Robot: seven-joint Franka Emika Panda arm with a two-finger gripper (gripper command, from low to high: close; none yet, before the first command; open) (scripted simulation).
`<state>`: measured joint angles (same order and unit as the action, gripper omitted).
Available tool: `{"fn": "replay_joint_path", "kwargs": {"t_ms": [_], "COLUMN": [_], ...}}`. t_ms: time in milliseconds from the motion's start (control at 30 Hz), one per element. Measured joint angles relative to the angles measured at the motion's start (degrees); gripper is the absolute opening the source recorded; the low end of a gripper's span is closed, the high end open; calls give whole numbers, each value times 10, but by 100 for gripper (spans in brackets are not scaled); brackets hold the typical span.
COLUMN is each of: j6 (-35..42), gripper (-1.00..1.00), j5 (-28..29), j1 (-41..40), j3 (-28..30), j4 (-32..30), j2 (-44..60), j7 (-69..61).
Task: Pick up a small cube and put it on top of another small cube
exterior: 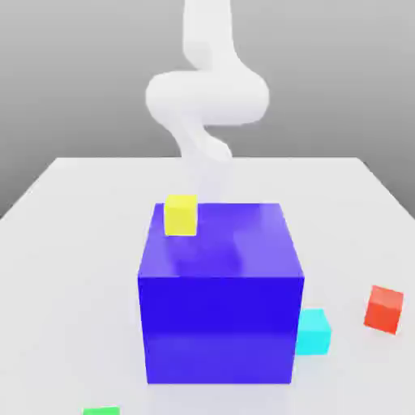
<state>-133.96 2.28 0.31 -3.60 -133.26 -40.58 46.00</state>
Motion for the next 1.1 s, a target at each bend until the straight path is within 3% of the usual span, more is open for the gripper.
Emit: {"fn": "replay_joint_path", "kwargs": {"t_ms": [533,667,833,967,1100], "j6": [-139,-177,-230,-271,-313], "gripper": [0,0,0,0,0], "j5": [140,151,125,178,244], "j1": [61,113,143,173,228], "j3": [-182,-208,-247,-218,-150], "j4": [-95,-119,-151,-143,-128], "j2": [339,417,501,561,621], "j7": [4,-12,-58,-23,27]}}
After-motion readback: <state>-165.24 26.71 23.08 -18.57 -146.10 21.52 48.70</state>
